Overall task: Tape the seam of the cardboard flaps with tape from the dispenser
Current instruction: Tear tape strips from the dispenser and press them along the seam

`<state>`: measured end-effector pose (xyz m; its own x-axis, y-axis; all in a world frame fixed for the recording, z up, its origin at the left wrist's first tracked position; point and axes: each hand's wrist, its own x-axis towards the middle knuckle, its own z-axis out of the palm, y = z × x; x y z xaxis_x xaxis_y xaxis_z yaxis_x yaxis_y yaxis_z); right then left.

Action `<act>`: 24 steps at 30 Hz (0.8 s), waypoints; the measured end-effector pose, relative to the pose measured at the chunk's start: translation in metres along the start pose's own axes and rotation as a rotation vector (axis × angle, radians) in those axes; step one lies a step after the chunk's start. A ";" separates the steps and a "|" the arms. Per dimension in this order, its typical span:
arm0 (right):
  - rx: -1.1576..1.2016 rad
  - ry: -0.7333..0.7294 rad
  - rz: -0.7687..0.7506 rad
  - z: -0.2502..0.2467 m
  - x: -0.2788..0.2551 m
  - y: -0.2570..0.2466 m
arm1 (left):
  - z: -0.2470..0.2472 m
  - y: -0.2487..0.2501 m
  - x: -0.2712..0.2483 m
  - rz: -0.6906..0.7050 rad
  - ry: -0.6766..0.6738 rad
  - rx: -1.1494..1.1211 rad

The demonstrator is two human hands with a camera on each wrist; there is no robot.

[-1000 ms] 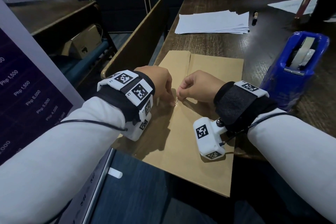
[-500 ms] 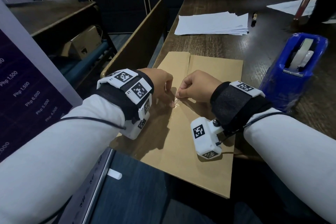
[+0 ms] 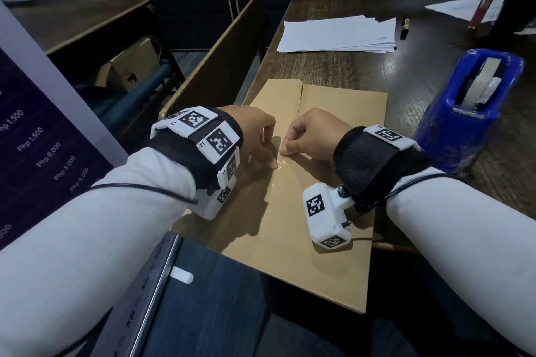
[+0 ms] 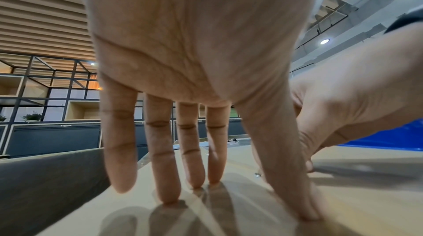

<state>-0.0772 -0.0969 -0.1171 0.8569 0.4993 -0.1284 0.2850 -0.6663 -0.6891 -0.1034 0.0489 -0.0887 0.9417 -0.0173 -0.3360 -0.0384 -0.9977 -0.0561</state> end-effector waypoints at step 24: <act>-0.133 -0.011 0.048 -0.014 -0.011 -0.013 | 0.001 0.003 -0.022 0.010 0.030 0.058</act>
<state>-0.0843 -0.1013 -0.0971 0.8664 0.4706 -0.1670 0.2989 -0.7566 -0.5815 -0.1242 0.0468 -0.0827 0.9508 -0.0300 -0.3085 -0.0663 -0.9919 -0.1079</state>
